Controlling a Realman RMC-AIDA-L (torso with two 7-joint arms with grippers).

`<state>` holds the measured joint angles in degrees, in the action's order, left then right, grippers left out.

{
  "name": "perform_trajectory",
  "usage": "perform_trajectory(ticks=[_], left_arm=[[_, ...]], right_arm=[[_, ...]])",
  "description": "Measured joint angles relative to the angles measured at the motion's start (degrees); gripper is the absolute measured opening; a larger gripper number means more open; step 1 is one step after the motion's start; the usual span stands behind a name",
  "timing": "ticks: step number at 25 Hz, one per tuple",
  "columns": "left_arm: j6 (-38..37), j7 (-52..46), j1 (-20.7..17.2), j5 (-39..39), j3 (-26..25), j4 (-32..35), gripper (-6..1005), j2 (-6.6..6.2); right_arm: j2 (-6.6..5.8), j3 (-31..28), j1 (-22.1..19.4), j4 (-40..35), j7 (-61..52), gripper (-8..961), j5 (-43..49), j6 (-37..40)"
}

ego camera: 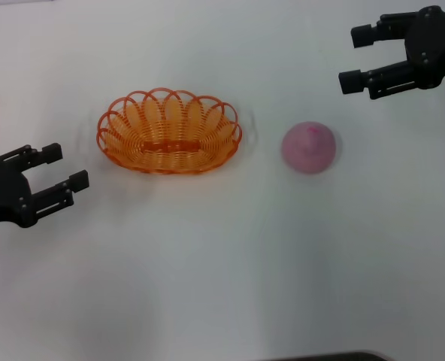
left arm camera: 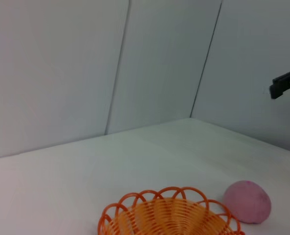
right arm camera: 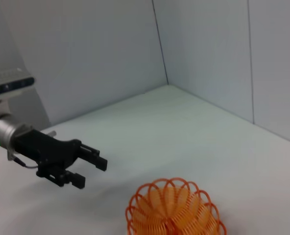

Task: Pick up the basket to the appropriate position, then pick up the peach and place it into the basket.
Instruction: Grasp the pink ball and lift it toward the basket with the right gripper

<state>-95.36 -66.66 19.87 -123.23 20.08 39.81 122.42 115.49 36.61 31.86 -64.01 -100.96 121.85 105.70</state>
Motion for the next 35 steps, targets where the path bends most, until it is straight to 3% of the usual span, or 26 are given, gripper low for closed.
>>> perform_trajectory(ticks=[9, 19, 35], left_arm=[[0.6, -0.5, 0.1, 0.0, 0.8, 0.0, 676, 0.01], [0.7, -0.6, 0.2, 0.0, 1.1, -0.6, 676, 0.01], [0.0, -0.6, 0.6, 0.0, 1.7, -0.7, 675, 0.09]], right_arm=[[0.64, 0.7, 5.9, -1.6, -4.4, 937, 15.3, 0.0], [2.05, 7.8, 10.0, -3.9, -10.7, 937, 30.1, -0.3], [3.13, 14.8, 11.0, -2.1, -13.9, 936, 31.7, -5.4]])
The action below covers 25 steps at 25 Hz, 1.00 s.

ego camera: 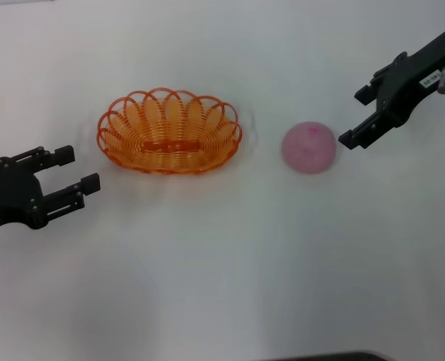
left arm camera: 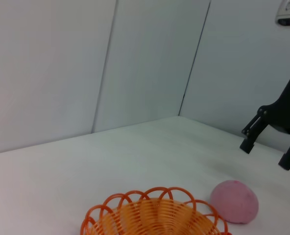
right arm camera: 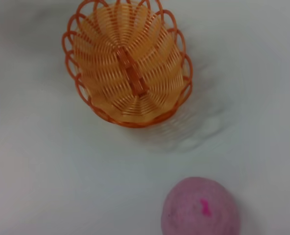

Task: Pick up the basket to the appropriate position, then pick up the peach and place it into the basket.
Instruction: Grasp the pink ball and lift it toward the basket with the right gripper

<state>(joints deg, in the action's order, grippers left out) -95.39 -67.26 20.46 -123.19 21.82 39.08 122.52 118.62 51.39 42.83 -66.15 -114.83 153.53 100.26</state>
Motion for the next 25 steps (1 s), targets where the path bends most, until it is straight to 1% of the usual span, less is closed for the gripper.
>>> perform_trajectory(ticks=[8, 15, 19, 25], left_arm=[[-0.2, -0.1, 0.6, 0.0, 0.7, -0.7, 675, 0.21], [-1.1, -0.1, 1.2, 0.0, 0.9, -0.8, 675, 0.63], [-1.2, -0.1, 1.2, 0.0, 0.9, -0.8, 675, 0.63], [-1.3, -0.1, 1.2, 0.0, 0.9, -0.8, 675, 0.62]], right_arm=[[0.77, 4.2, 0.3, 5.6, -1.5, 936, -0.1, -8.0], [0.82, 5.7, 2.8, 15.0, -1.4, 936, -0.2, -15.0], [0.89, 6.4, 3.3, 16.7, -1.2, 936, -0.4, -16.9], [1.04, 7.3, 3.7, 17.7, -1.4, 936, -0.5, -17.6]])
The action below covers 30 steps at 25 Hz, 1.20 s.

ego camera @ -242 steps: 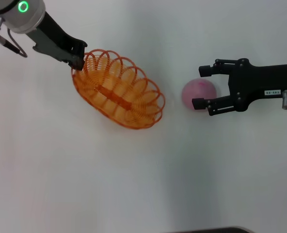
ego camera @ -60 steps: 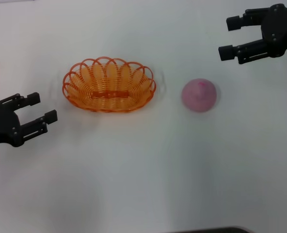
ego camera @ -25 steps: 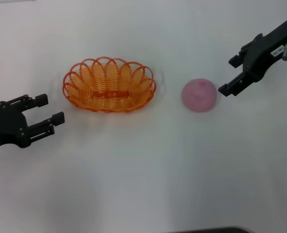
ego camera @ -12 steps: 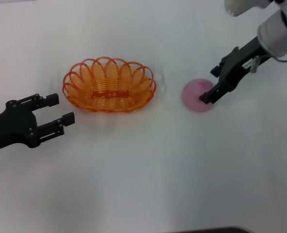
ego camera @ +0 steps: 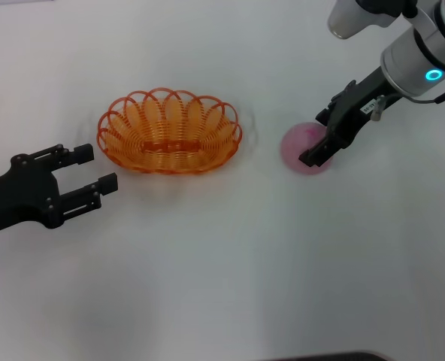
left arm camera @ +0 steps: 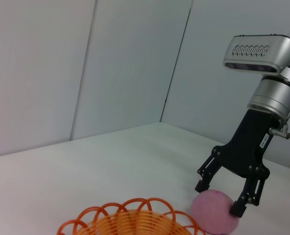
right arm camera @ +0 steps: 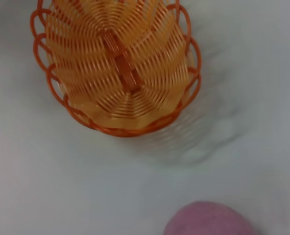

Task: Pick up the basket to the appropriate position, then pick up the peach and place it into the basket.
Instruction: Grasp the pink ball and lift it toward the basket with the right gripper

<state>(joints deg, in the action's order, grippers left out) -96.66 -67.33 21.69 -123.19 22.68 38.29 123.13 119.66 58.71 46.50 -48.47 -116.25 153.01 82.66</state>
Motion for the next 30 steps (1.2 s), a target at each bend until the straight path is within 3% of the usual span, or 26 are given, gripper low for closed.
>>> perform_trajectory(ticks=[22, 30], left_arm=[[0.1, -0.6, -0.3, 0.0, 0.8, 0.0, 674, 0.00], [0.1, -0.6, -0.3, 0.0, 0.8, 0.0, 675, 0.00]], right_arm=[[0.04, 1.3, -0.1, 0.0, 0.0, 935, -0.1, 0.0], [0.04, 1.9, -0.3, 0.0, -0.1, 631, -0.1, -0.1]])
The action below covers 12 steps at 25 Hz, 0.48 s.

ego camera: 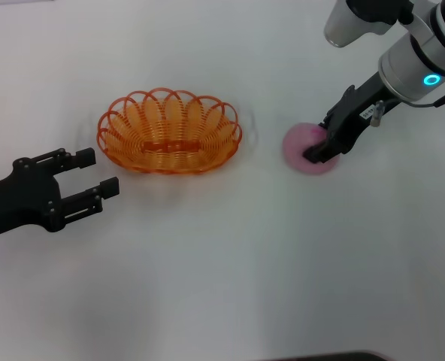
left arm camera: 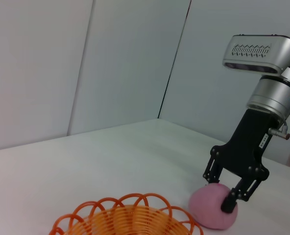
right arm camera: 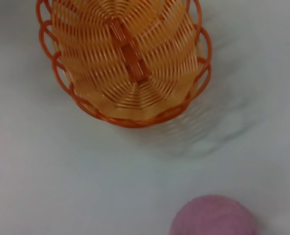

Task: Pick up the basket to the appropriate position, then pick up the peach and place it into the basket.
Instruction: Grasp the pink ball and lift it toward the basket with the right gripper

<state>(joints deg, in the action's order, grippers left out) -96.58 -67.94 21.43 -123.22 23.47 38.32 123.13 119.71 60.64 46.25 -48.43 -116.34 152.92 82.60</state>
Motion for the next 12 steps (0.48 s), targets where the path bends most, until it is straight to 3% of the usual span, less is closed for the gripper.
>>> perform_trajectory(ticks=[8, 12], left_arm=[[-0.1, 0.0, -0.1, 0.0, 0.0, 0.0, 674, 0.00], [-0.1, 0.0, -0.2, 0.0, 0.0, 0.0, 674, 0.00]], right_arm=[[0.00, 0.0, 0.0, 0.0, 0.0, 354, 0.0, -0.1], [0.00, 0.0, 0.1, 0.0, 0.0, 328, 0.0, -0.1]])
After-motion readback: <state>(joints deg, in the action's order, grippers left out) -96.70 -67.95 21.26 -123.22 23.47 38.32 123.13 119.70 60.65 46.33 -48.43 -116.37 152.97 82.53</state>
